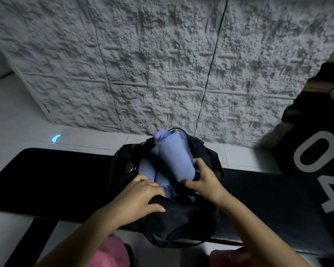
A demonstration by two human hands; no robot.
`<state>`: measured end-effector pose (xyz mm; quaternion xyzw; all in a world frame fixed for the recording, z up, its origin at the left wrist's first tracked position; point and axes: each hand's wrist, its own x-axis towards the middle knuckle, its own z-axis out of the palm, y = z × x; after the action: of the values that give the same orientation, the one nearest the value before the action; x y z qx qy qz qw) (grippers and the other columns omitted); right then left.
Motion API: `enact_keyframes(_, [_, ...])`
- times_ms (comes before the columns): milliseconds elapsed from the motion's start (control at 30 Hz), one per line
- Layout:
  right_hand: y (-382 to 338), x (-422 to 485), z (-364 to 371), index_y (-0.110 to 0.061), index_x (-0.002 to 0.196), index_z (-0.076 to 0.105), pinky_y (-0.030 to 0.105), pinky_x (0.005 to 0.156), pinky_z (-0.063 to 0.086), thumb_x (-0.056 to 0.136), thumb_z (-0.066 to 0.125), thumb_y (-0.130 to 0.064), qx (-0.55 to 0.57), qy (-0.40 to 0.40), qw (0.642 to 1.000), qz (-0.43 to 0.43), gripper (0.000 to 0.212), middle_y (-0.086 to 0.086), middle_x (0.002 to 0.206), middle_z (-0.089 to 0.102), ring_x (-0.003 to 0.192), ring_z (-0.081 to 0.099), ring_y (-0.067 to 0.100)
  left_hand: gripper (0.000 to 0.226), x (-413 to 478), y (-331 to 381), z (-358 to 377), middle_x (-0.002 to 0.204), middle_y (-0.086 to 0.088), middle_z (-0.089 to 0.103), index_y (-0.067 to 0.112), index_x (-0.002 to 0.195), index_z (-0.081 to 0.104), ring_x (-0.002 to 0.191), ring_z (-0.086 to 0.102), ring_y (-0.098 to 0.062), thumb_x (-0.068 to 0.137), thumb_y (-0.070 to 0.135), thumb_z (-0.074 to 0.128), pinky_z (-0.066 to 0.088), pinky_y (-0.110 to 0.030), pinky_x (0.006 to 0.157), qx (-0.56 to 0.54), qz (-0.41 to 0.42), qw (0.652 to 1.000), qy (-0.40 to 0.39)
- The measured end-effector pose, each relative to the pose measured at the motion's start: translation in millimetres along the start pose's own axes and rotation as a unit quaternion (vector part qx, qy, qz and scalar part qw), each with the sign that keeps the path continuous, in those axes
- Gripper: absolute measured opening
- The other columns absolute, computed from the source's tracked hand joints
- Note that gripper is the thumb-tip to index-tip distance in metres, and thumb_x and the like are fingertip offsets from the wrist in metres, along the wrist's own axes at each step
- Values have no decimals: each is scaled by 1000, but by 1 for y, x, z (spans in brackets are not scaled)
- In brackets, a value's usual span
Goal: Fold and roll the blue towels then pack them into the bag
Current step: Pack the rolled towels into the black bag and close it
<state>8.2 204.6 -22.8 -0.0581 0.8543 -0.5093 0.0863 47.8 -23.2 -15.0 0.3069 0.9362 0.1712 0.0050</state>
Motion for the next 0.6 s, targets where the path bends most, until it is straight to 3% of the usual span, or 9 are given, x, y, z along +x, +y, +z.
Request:
enact_keyframes(100, [7, -3, 5, -18, 115, 53, 7, 83, 38, 67, 73, -18, -86, -91, 990, -70, 52, 2, 107, 56, 97, 53, 8, 27, -10, 0, -5, 79, 17, 58, 34, 86, 59, 80, 51, 1, 74, 57, 58, 27, -7, 84, -50, 17, 998, 32])
enact_keyframes(167, [11, -4, 2, -18, 119, 56, 12, 89, 40, 67, 70, -24, -103, -146, 981, -80, 54, -1, 111, 59, 102, 55, 6, 26, -16, 1, -10, 81, 18, 58, 34, 86, 61, 81, 46, 5, 75, 57, 58, 28, -4, 84, -76, 5, 996, 42])
enact_keyframes(300, [18, -8, -8, -20, 107, 51, 16, 75, 42, 76, 70, -16, -157, -204, 964, -67, 37, -5, 96, 59, 81, 51, -1, 28, -20, 3, -9, 86, 20, 59, 36, 90, 61, 78, 46, 3, 76, 61, 54, 28, -4, 85, -68, -5, 997, 33])
enact_keyframes(467, [16, -6, -20, -18, 116, 60, 7, 81, 37, 86, 60, -11, -216, -311, 925, -6, 30, -13, 100, 57, 93, 52, 0, 41, -13, 7, -12, 90, 14, 59, 33, 97, 64, 82, 46, -5, 75, 64, 50, 29, -6, 81, -50, -25, 998, -24])
enact_keyframes(600, [17, -8, -16, -19, 129, 53, 21, 91, 39, 91, 55, -21, -290, -316, 902, 44, 38, -2, 122, 57, 114, 53, 16, 48, -7, 5, -4, 95, 17, 52, 29, 95, 59, 90, 45, 1, 76, 71, 48, 31, -13, 91, -20, -25, 997, -75])
